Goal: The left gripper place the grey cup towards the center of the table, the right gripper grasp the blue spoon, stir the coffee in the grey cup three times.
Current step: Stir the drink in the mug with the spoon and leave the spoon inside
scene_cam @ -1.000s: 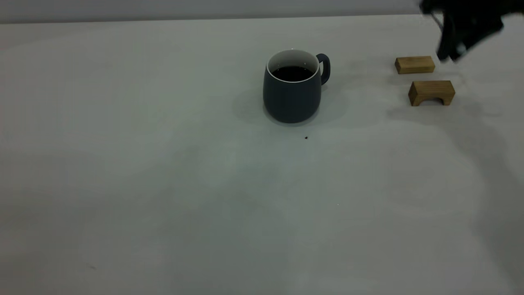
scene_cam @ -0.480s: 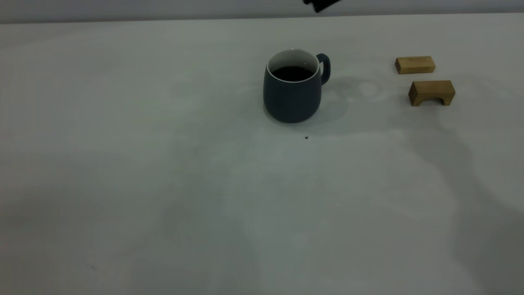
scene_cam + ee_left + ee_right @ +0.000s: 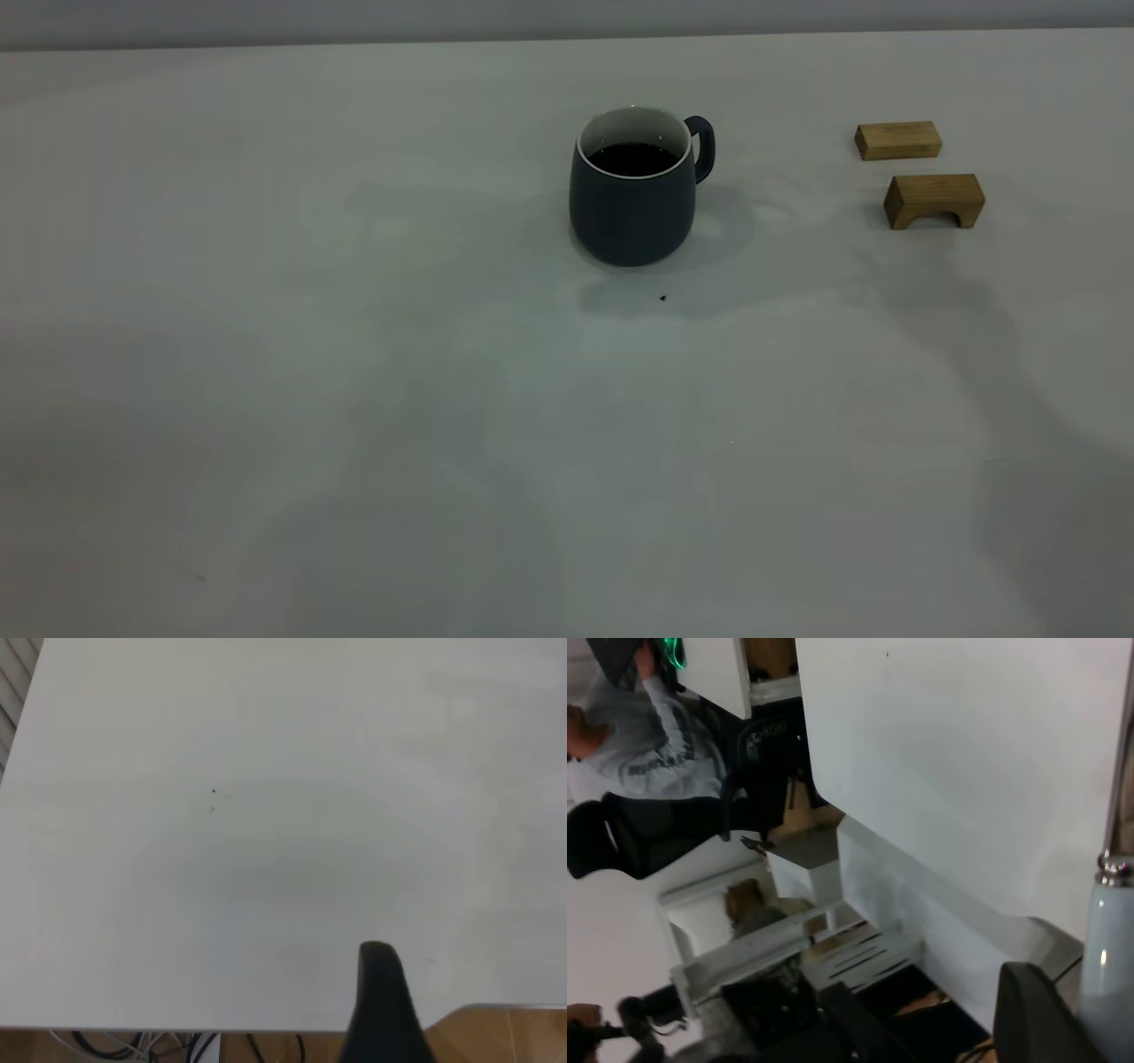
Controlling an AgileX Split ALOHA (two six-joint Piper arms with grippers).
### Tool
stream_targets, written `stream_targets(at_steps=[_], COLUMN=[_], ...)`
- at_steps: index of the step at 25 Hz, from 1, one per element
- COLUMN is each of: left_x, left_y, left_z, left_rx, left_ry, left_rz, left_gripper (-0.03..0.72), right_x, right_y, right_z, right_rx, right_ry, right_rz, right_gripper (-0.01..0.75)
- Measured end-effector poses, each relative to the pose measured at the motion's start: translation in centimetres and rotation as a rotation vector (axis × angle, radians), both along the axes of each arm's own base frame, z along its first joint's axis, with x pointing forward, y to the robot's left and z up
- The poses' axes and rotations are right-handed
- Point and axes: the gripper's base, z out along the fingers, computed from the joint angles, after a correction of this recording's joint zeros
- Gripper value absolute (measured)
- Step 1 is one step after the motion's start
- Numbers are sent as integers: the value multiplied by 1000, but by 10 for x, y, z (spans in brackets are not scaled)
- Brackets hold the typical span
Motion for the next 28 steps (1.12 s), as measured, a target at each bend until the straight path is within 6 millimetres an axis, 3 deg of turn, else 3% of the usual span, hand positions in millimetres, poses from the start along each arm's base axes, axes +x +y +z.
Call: stream_targets(at_steps=[9, 20, 28], left_x=[0, 0, 0], left_y=[0, 0, 0], left_z=[0, 0, 0], left_rx=[0, 0, 0], left_ry=[0, 0, 0], left_rz=[0, 0, 0], left_gripper=[585, 585, 585], right_x=[4, 5, 9], right_y=[4, 5, 8], right_z=[7, 9, 17], right_rx=[99, 91, 193], right_ry=[185, 1087, 1246], right_rz=[-148, -612, -663], right_gripper=[123, 123, 123])
